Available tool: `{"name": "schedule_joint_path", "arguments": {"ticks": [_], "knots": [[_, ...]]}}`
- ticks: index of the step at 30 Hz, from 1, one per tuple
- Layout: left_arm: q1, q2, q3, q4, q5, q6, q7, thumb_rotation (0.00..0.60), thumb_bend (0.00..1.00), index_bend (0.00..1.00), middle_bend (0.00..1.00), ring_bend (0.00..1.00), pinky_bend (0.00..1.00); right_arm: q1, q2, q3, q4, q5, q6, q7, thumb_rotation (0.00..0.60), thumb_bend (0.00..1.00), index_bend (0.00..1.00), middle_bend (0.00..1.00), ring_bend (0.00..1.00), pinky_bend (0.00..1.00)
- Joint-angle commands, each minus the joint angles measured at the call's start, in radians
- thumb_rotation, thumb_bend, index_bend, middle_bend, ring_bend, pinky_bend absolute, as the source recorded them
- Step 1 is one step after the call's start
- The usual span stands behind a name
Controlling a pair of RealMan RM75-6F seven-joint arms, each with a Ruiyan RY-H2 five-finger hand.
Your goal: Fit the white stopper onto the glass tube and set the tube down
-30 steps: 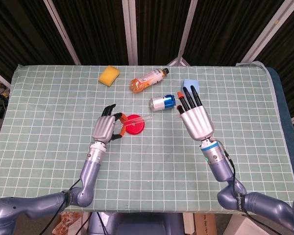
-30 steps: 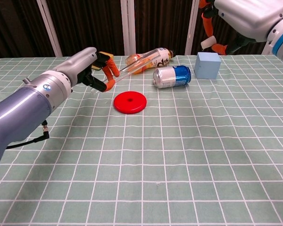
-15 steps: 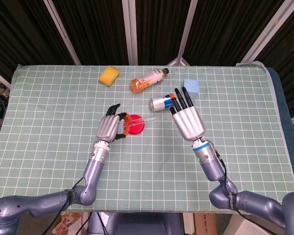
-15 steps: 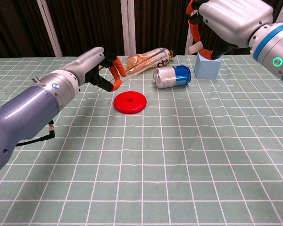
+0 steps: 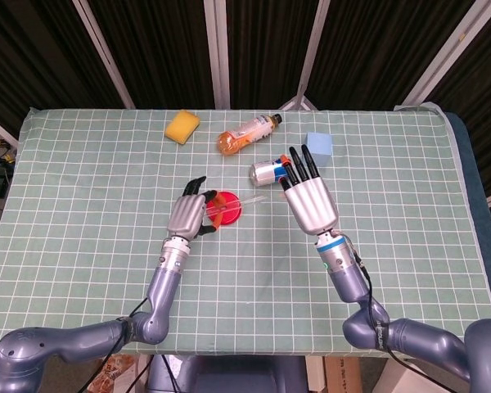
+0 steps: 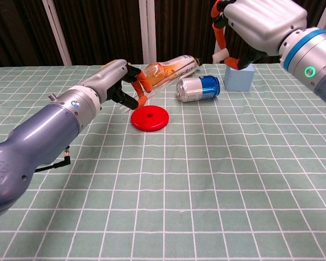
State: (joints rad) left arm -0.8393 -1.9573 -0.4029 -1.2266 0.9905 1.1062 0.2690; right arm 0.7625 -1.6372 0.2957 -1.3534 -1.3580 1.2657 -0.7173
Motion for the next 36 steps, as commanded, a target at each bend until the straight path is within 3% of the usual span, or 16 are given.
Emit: {"name": "schedule_joint_path", "arguments": {"ticks": [1, 36], "knots": [[-0.002, -0.004, -0.001, 0.003, -0.001, 0.001, 0.001, 0.600, 0.65, 0.46, 0.49, 0.06, 0.00, 0.003, -0.005, 0.002, 0.000, 0.006, -0.002, -0.002, 0.600, 0.40, 0.59, 0.20, 0.00, 0.00], [-0.001, -0.021, -0.004, -0.012, -0.007, 0.013, 0.008, 0.600, 0.65, 0.46, 0.48, 0.06, 0.00, 0.027, -0.054, 0.001, 0.012, 0.034, 0.011, -0.030, 0.600, 0.40, 0.59, 0.20, 0.00, 0.00]]}}
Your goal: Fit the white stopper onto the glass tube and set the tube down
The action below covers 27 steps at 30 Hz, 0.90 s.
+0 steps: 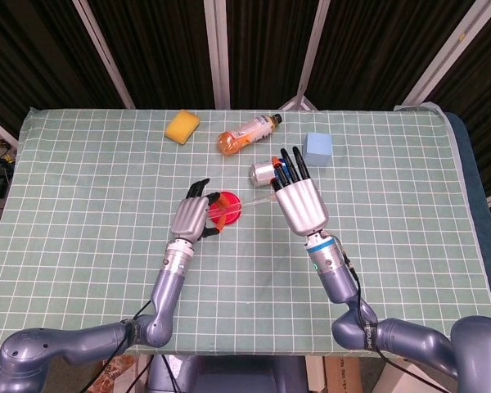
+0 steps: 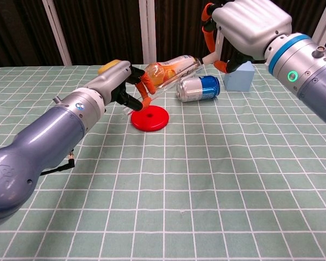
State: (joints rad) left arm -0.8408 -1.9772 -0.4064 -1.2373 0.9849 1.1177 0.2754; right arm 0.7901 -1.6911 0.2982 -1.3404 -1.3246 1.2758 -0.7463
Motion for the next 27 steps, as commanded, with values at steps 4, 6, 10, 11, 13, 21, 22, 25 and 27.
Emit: {"name": "schedule_joint_path", "arguments": {"ticks": [4, 6, 10, 11, 13, 21, 22, 25, 27], "knots": [[0.001, -0.004, -0.005, -0.005, -0.008, 0.005, 0.006, 0.600, 0.65, 0.46, 0.48, 0.06, 0.00, 0.000, -0.004, -0.004, -0.001, 0.000, 0.003, -0.003, 0.600, 0.40, 0.59, 0.20, 0.00, 0.00], [0.001, -0.005, -0.006, -0.006, -0.011, 0.007, 0.009, 0.600, 0.65, 0.46, 0.48, 0.06, 0.00, 0.000, -0.007, -0.005, 0.000, 0.001, 0.003, -0.005, 0.600, 0.40, 0.59, 0.20, 0.00, 0.00], [0.002, -0.009, -0.011, -0.008, -0.020, 0.008, 0.012, 0.600, 0.65, 0.46, 0.48, 0.06, 0.00, 0.001, -0.012, -0.008, 0.000, 0.001, 0.005, -0.007, 0.600, 0.40, 0.59, 0.20, 0.00, 0.00], [0.002, -0.010, -0.011, -0.008, -0.021, 0.008, 0.013, 0.600, 0.65, 0.46, 0.48, 0.06, 0.00, 0.001, -0.014, -0.008, 0.000, 0.001, 0.005, -0.008, 0.600, 0.40, 0.59, 0.20, 0.00, 0.00], [0.002, -0.010, -0.012, -0.009, -0.025, 0.006, 0.015, 0.600, 0.65, 0.46, 0.48, 0.06, 0.00, 0.001, -0.018, -0.010, 0.001, 0.001, 0.006, -0.007, 0.600, 0.40, 0.59, 0.20, 0.00, 0.00], [0.002, -0.013, -0.014, -0.012, -0.032, 0.006, 0.018, 0.600, 0.65, 0.46, 0.48, 0.06, 0.00, 0.000, -0.028, -0.014, 0.004, -0.002, 0.013, -0.004, 0.600, 0.40, 0.59, 0.20, 0.00, 0.00], [0.003, -0.013, -0.014, -0.013, -0.033, 0.006, 0.018, 0.600, 0.65, 0.46, 0.48, 0.06, 0.00, 0.000, -0.028, -0.014, 0.004, -0.003, 0.013, -0.004, 0.600, 0.40, 0.59, 0.20, 0.00, 0.00], [0.004, -0.013, -0.013, -0.015, -0.033, 0.007, 0.020, 0.600, 0.65, 0.46, 0.48, 0.06, 0.00, 0.000, -0.030, -0.016, 0.002, -0.008, 0.015, -0.002, 0.600, 0.40, 0.59, 0.20, 0.00, 0.00], [0.004, -0.012, -0.014, -0.017, -0.034, 0.008, 0.020, 0.600, 0.65, 0.46, 0.48, 0.06, 0.00, 0.001, -0.030, -0.016, 0.001, -0.009, 0.016, 0.000, 0.600, 0.40, 0.59, 0.20, 0.00, 0.00]]}}
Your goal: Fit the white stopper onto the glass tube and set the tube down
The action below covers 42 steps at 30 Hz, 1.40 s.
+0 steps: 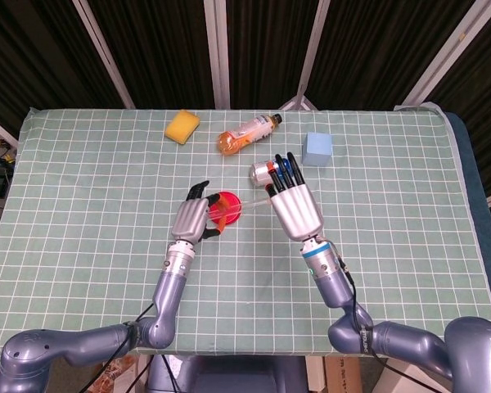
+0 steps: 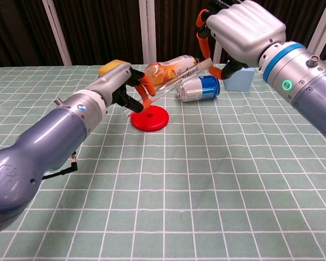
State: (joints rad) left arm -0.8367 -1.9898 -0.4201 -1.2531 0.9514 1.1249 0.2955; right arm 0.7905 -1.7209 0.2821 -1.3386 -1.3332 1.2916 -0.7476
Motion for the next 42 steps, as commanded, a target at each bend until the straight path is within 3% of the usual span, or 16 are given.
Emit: {"name": "schedule_joint_path", "arguments": {"ticks": [1, 22, 24, 26, 27, 29, 32, 37, 42], "knots": [[0.001, 0.001, -0.001, -0.002, 0.000, 0.001, 0.000, 0.600, 0.65, 0.46, 0.48, 0.06, 0.00, 0.000, -0.001, 0.001, -0.003, -0.001, 0.001, 0.002, 0.600, 0.40, 0.59, 0.20, 0.00, 0.00], [-0.001, 0.003, -0.002, -0.014, 0.000, 0.001, 0.002, 0.600, 0.65, 0.46, 0.48, 0.06, 0.00, -0.001, -0.010, -0.005, -0.019, -0.002, -0.001, 0.001, 0.600, 0.40, 0.58, 0.20, 0.00, 0.00], [-0.001, 0.004, -0.001, -0.012, 0.002, 0.000, 0.001, 0.600, 0.65, 0.46, 0.48, 0.06, 0.00, -0.002, -0.009, -0.006, -0.018, -0.003, 0.000, -0.001, 0.600, 0.40, 0.51, 0.20, 0.00, 0.00], [0.000, 0.007, 0.000, -0.011, 0.005, 0.001, 0.000, 0.600, 0.65, 0.46, 0.48, 0.06, 0.00, -0.003, -0.006, -0.006, -0.019, 0.002, -0.003, -0.006, 0.600, 0.40, 0.32, 0.17, 0.00, 0.00], [0.000, 0.009, 0.000, -0.010, 0.006, 0.001, 0.000, 0.600, 0.65, 0.45, 0.48, 0.06, 0.00, -0.004, -0.002, -0.006, -0.020, 0.005, -0.006, -0.013, 0.600, 0.40, 0.17, 0.13, 0.00, 0.00], [0.002, 0.013, 0.000, -0.009, 0.008, 0.002, -0.001, 0.600, 0.65, 0.46, 0.48, 0.06, 0.00, -0.007, 0.005, -0.004, -0.026, 0.013, -0.009, -0.021, 0.600, 0.40, 0.03, 0.05, 0.00, 0.00], [0.005, 0.021, 0.001, -0.011, 0.014, 0.005, -0.005, 0.600, 0.65, 0.46, 0.48, 0.06, 0.00, -0.013, 0.014, -0.002, -0.044, 0.028, -0.011, -0.031, 0.600, 0.40, 0.00, 0.00, 0.00, 0.00], [0.015, 0.044, 0.008, -0.028, 0.032, 0.015, -0.007, 0.600, 0.65, 0.46, 0.48, 0.06, 0.00, -0.026, 0.038, 0.000, -0.081, 0.036, -0.002, -0.040, 0.600, 0.40, 0.00, 0.00, 0.00, 0.00], [0.031, 0.086, 0.047, -0.063, 0.066, 0.016, 0.014, 0.600, 0.65, 0.46, 0.48, 0.06, 0.00, -0.040, 0.070, 0.006, -0.116, 0.035, 0.017, -0.040, 0.600, 0.40, 0.00, 0.00, 0.00, 0.00]]}}
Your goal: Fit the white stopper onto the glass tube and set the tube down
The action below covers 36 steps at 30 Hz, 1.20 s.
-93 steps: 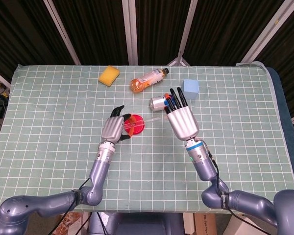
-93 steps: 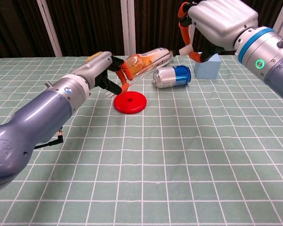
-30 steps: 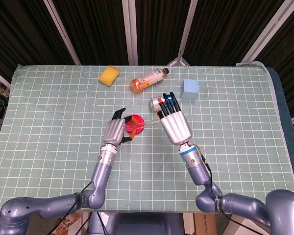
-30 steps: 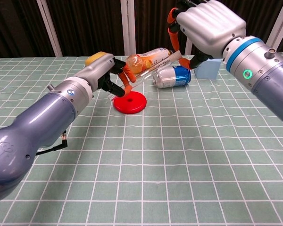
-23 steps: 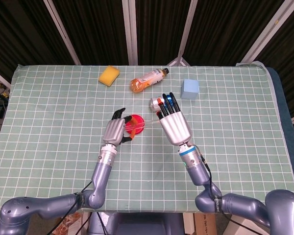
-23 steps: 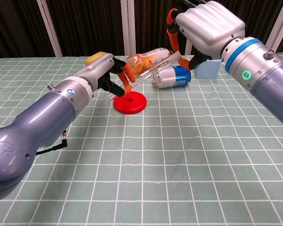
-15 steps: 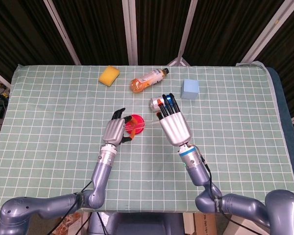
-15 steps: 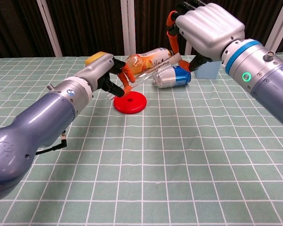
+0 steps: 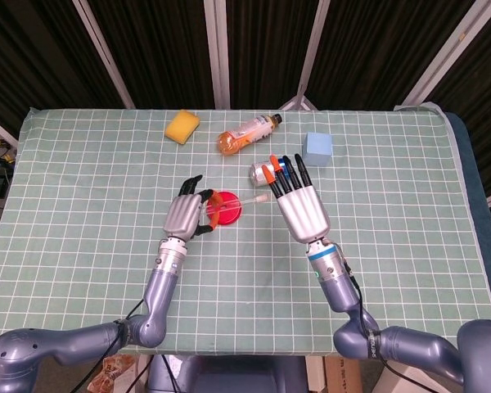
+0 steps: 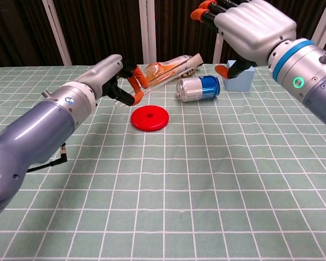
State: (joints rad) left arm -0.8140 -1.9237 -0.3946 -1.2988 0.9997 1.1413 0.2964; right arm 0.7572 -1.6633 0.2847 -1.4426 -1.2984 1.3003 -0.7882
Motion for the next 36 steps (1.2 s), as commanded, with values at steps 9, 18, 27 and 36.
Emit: {"name": "schedule_joint_path", "arguments": {"ticks": [9, 18, 27, 36], "knots": [[0.043, 0.119, 0.162, -0.114, 0.048, -0.045, 0.151, 0.600, 0.65, 0.46, 0.48, 0.08, 0.00, -0.034, 0.075, 0.015, -0.095, 0.007, 0.034, 0.006, 0.600, 0.40, 0.00, 0.00, 0.00, 0.00], [0.039, 0.135, 0.202, -0.161, -0.066, -0.079, 0.313, 0.600, 0.65, 0.45, 0.47, 0.08, 0.00, -0.057, 0.120, 0.014, -0.151, 0.004, 0.054, 0.013, 0.600, 0.40, 0.00, 0.00, 0.00, 0.00], [0.015, 0.152, 0.207, -0.213, -0.238, -0.078, 0.484, 0.600, 0.42, 0.35, 0.36, 0.07, 0.00, -0.077, 0.152, -0.009, -0.173, -0.017, 0.064, 0.012, 0.600, 0.40, 0.00, 0.00, 0.00, 0.00], [0.027, 0.184, 0.185, -0.285, -0.244, 0.034, 0.510, 0.600, 0.27, 0.16, 0.18, 0.00, 0.00, -0.106, 0.181, -0.030, -0.208, -0.021, 0.083, -0.001, 0.600, 0.40, 0.00, 0.00, 0.00, 0.00]]}}
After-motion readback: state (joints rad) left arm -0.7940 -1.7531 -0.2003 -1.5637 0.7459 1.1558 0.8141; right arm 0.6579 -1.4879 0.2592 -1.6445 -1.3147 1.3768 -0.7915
